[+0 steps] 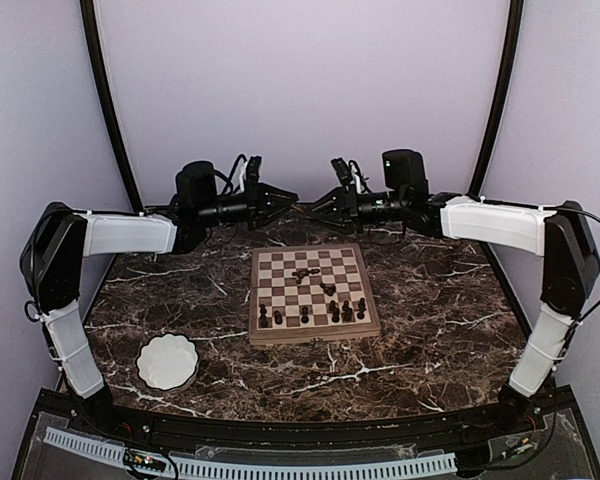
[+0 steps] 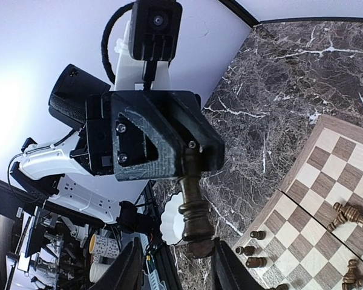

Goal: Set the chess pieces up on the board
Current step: Pass from the left arm to the right

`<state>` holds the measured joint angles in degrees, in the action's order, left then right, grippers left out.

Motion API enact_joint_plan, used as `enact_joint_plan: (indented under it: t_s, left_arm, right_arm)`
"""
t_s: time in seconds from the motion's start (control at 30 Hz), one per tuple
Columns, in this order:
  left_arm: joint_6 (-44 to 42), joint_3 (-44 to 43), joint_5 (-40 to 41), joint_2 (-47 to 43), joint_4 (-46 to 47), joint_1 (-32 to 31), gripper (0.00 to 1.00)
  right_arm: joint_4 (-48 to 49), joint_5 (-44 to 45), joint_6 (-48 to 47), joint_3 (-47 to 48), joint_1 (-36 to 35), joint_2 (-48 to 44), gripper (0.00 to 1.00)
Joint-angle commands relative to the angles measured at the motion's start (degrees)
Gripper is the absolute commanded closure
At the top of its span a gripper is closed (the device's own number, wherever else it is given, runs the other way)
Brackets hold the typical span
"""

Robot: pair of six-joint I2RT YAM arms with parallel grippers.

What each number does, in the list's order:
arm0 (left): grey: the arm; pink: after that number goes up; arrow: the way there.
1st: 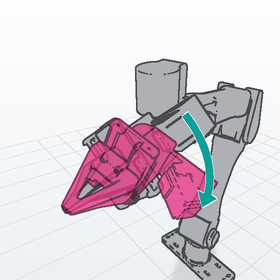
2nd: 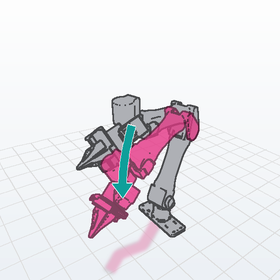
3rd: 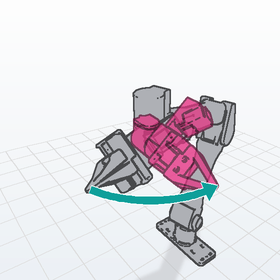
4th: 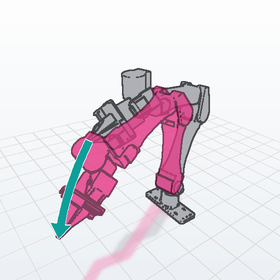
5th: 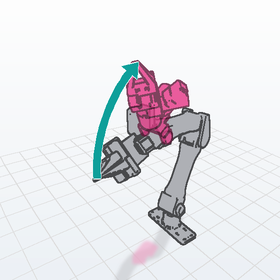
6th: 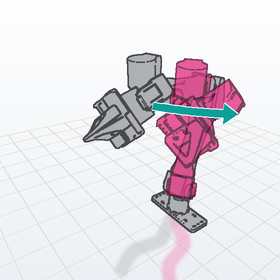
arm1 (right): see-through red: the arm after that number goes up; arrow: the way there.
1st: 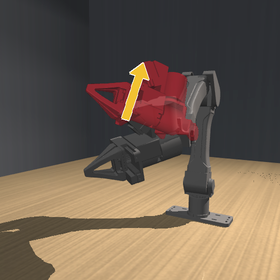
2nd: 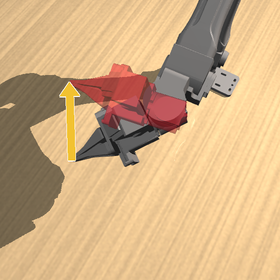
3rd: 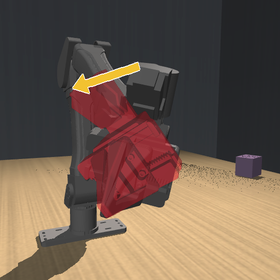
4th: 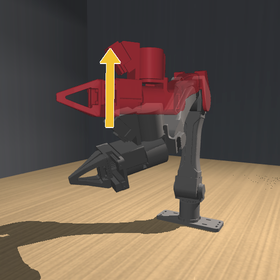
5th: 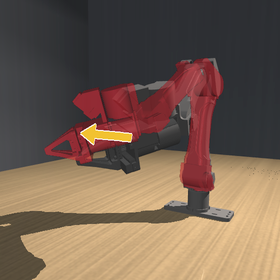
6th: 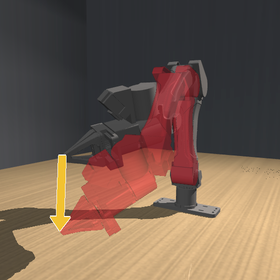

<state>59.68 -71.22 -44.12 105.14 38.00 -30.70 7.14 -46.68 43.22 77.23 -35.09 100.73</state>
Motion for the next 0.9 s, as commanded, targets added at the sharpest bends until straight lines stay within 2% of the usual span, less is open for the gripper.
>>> enact_joint_plan:
  t_s: [0.0, 0.23, 0.5, 0.6, 0.73, 0.8, 0.87]
  left_arm:
    - [0.41, 0.33, -1.01, -2.12, 2.08, -0.39, 0.95]
    - [0.77, -0.11, -1.58, -1.42, 2.74, -0.67, 0.95]
    - [0.87, -0.14, -2.02, -1.37, 3.88, -0.7, 0.96]
    - [0.79, -0.08, -1.74, -1.27, 3.57, -0.68, 0.96]
    - [0.4, -0.37, -1.43, -0.89, 2.47, -0.68, 0.95]
    - [-1.02, -1.37, -0.93, -0.87, -0.35, -0.63, 0.91]
    - [-4.21, -2.23, 0.96, -1.54, -5.67, -0.53, 0.82]
  right_arm:
    - [4.63, -0.73, 1.07, 0.81, -0.16, 0.11, 0.63]
    - [4.83, 0.95, 1.5, 1.1, 0.15, 0.76, 0.66]
    - [4.16, 2.93, 2.37, 2.33, 0.7, 2.45, 0.66]
    - [4.19, 2.41, 2.44, 2.87, 0.73, 2.85, 0.71]
    - [4.07, 2.09, 2.01, 3.01, 0.77, 2.61, 0.85]
    - [2.84, 2.25, 1.27, 3.26, 0.98, 2.16, 0.91]
    - [-2.15, 3.12, -1.44, 4.7, 1.22, 1.44, 0.91]
